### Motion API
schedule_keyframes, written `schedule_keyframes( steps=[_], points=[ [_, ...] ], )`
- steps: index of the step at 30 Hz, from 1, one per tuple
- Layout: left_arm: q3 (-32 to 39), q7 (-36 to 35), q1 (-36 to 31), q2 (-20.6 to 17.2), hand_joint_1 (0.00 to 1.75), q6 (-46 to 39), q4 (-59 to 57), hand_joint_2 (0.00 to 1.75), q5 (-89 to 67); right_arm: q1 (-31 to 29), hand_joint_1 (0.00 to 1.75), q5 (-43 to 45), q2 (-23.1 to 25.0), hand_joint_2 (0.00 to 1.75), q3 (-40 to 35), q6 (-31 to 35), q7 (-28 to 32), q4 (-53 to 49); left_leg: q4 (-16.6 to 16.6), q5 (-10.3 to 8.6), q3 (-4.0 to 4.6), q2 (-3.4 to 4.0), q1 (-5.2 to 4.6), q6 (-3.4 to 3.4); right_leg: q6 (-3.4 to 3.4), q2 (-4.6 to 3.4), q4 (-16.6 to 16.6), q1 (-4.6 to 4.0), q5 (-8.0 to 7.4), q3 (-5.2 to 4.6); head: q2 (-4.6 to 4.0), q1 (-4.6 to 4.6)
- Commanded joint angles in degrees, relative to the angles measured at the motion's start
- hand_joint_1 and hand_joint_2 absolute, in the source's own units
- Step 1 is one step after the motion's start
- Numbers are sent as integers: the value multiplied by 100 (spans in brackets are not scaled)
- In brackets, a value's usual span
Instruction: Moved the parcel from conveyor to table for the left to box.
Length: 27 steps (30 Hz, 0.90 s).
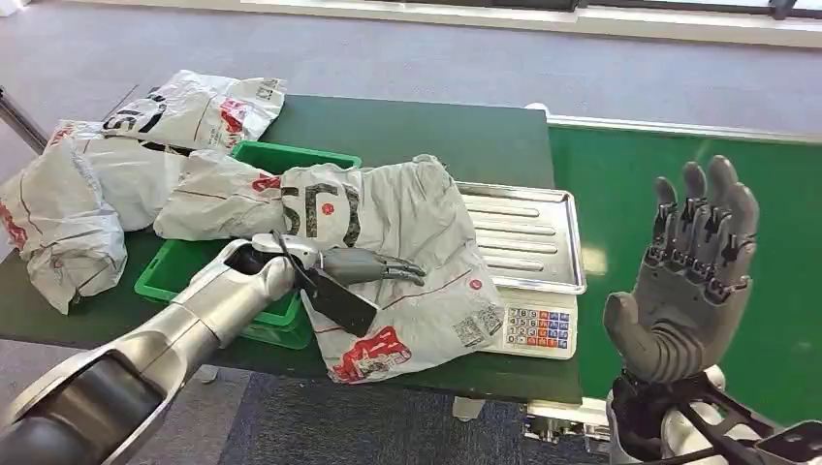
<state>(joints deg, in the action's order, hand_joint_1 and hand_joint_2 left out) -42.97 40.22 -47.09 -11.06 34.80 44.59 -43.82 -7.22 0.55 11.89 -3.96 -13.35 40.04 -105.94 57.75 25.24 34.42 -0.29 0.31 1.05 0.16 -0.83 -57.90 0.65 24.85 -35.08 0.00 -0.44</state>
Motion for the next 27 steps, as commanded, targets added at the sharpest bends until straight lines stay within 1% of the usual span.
schedule_keyframes(
  steps=[1, 2, 3, 4, 9, 10, 11, 13, 15, 19, 20, 22, 27],
  points=[
    [-681, -22, -251, -170, 0, 83, -115, 175, 61, -204, 0, 24, -220, 175, -116, -13, -4, 362, -5, 0, -8, 3, 6, -1, -1, 4, 10, -7, -2, 11, 0, 0],
    [-749, -22, -283, -208, 35, 98, -66, 175, 208, -207, 0, 20, -214, 175, -106, -17, -4, 367, -1, 2, -5, 5, 3, -1, -1, 1, 3, -4, 0, 6, 0, 0],
    [-776, -22, -320, -209, 175, 57, -107, 175, 239, -191, 0, -5, -213, 175, -82, 12, -4, 354, -16, -1, -18, 8, 6, -2, -3, 6, 20, -9, -4, 20, 0, 0],
    [-774, -22, -338, -188, 175, 20, -129, 175, 271, -163, 0, -12, -221, 175, -75, 16, -4, 338, -2, 1, -4, 3, 4, -1, -1, 2, 5, -5, -1, 6, 0, 0],
    [-737, -22, -363, -73, 175, -179, -215, 175, 340, -13, 0, -23, -235, 175, -15, 22, -4, 288, -20, -5, -19, -5, 9, -3, -2, 19, 29, -13, -5, 26, 0, 0],
    [-634, -31, -326, -11, 175, -323, -214, 175, 396, -4, 0, -32, -215, 175, 10, 27, -4, 271, -36, -9, -31, -9, 10, -5, -2, 27, 46, -15, -8, 41, 0, 0],
    [-538, -77, -312, 80, 175, -566, -219, 175, 376, 20, 0, -72, -192, 175, 48, 53, -4, 231, -8, -1, -12, -7, 5, -2, 0, 15, 13, -8, 0, 16, 0, 0],
    [-400, -195, -345, 228, 175, -892, -189, 175, 347, 85, 0, -93, -176, 175, 106, 42, -5, 120, -10, -1, -14, -13, 8, -4, 1, 25, 20, -11, 1, 22, 0, 0],
    [-329, -328, -395, 290, 175, -1012, -153, 175, 290, 130, 0, -104, -172, 175, 139, 33, -4, 43, -4, -1, -5, -22, 7, -4, 1, 31, 12, -9, 4, 14, 0, 0],
    [-318, -416, -414, 328, 175, -1046, -193, 175, 176, 132, 0, -111, -166, 175, 154, 11, -4, 16, -6, -3, -4, -24, 8, -4, 0, 35, 15, -10, 3, 14, 0, 0],
    [-318, -416, -414, 328, 175, -1046, -193, 175, 176, 132, 0, -111, -166, 175, 154, 11, -4, 16, 1, 0, 3, -11, 4, -2, 0, 17, 4, -5, 2, 2, 0, 0],
    [-298, -415, -403, 315, 175, -1093, -221, 175, 158, 116, 0, -110, -163, 175, 151, 28, -11, 49, 0, 1, -3, -4, 4, -2, 0, 11, 6, -6, 1, 5, 0, 0],
    [-283, -409, -454, 288, 175, -1145, -268, 175, 106, 133, 0, -99, -164, 175, 160, 55, -5, 21, -6, -1, -7, -8, 5, -1, -2, 18, 11, -7, 1, 8, 0, 0]
  ],
)
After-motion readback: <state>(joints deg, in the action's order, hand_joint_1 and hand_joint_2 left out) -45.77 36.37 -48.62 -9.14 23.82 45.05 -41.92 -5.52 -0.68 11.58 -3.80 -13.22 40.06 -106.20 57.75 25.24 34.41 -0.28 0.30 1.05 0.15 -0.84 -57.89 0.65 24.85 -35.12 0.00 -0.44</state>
